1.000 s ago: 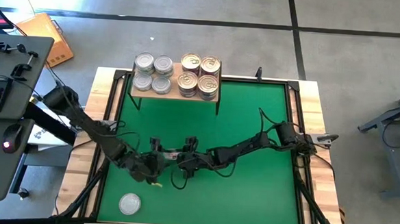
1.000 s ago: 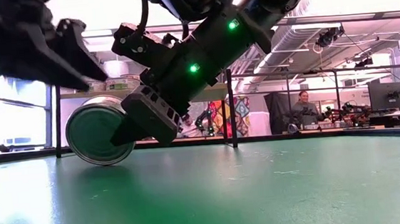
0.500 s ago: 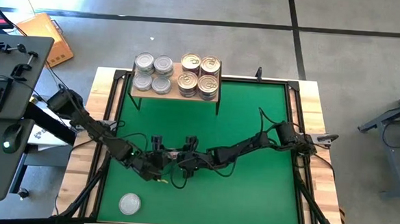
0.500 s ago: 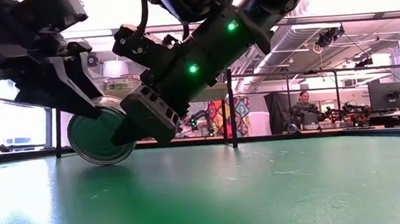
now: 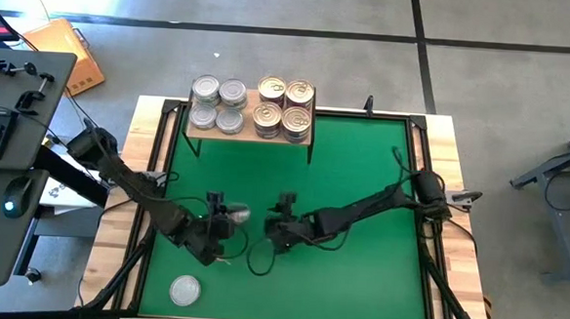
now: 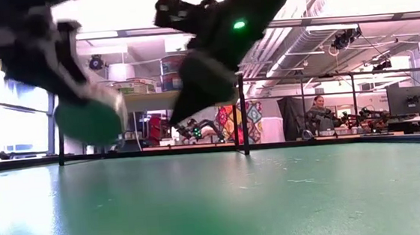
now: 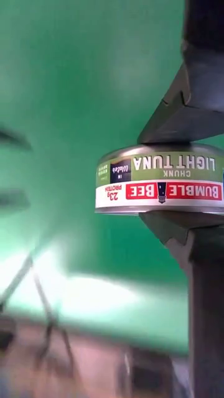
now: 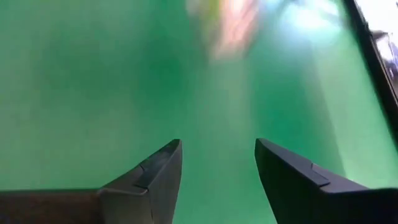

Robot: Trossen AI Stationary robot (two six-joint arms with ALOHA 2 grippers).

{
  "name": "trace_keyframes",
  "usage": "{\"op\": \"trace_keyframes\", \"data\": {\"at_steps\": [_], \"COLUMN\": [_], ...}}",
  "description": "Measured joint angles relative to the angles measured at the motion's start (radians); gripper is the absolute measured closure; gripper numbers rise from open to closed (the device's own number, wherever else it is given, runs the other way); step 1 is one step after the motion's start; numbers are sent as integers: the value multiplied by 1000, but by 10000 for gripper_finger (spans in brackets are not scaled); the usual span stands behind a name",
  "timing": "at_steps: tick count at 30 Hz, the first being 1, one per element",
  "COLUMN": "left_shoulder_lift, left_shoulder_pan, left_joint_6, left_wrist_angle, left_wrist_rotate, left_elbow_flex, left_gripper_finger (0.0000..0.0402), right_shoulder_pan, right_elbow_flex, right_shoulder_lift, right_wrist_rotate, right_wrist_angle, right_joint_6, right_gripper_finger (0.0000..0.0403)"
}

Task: Stack canned seafood by type on shelf
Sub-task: Stack the green tuna can on the other green tuna can on the shelf

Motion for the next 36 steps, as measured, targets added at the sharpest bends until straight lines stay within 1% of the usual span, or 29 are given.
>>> {"op": "trace_keyframes", "data": {"at_steps": [3,6,9,11,13,14,17,22,29,33,36], "left_shoulder_lift": [-2,-2,-3,-9,-23,-33,-72,-117,-152,-155,-155], "left_shoulder_pan": [-17,-2,65,134,211,252,364,502,654,734,778], "left_joint_6": [-96,-183,-245,-275,-290,-285,-182,-98,-27,77,172], "left_wrist_angle": [-296,-549,-770,-872,-946,-952,-918,-919,-895,-796,-698], "left_wrist_rotate": [-144,-268,-319,-320,-326,-331,-338,-402,-386,-324,-301], "left_elbow_flex": [120,227,300,323,331,330,324,325,325,325,325], "left_gripper_finger": [280,280,280,280,280,280,280,280,278,271,271], "right_shoulder_pan": [33,73,112,136,162,175,207,241,247,247,247], "right_elbow_flex": [0,0,-2,-2,-2,-2,-2,-2,-2,-2,-2], "right_shoulder_lift": [-28,-38,-39,-39,-38,-39,-39,-39,-39,-39,-39], "right_wrist_rotate": [40,93,136,166,226,255,328,426,440,440,440], "right_wrist_angle": [-155,-263,-342,-365,-379,-382,-396,-407,-409,-409,-409], "right_joint_6": [101,189,278,333,363,368,371,371,374,373,372], "right_gripper_finger": [208,208,207,207,207,207,207,206,206,206,206]}}
